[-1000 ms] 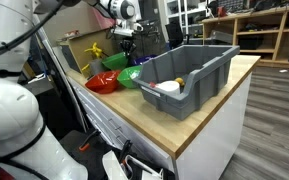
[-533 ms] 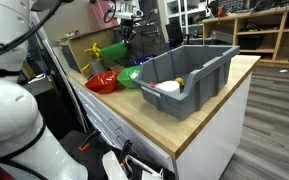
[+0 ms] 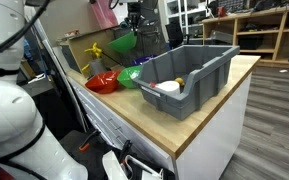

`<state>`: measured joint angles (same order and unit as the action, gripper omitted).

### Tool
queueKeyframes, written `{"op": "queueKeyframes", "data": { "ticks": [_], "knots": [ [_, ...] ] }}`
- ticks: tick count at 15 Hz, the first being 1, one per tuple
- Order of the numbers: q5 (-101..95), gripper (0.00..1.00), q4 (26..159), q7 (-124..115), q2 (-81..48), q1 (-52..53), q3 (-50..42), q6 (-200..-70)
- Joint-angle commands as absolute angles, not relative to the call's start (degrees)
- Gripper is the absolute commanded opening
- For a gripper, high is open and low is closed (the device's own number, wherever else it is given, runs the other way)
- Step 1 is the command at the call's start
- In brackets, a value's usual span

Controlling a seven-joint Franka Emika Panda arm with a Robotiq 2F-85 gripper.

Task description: Pour the contents from the left green bowl into the grey trailer

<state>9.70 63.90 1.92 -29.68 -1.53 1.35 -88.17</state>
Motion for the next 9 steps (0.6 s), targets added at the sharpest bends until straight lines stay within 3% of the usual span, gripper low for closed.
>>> {"op": "queueKeyframes", "data": {
  "ticks": [1,9],
  "knots": [
    [9.41,0.01,64.56,0.96,-25.95,-3.12,-0.03,-85.19],
    [7.34,0.01,65.18,0.39,-22.04,-6.93,-4.95,-83.32]
  ]
}}
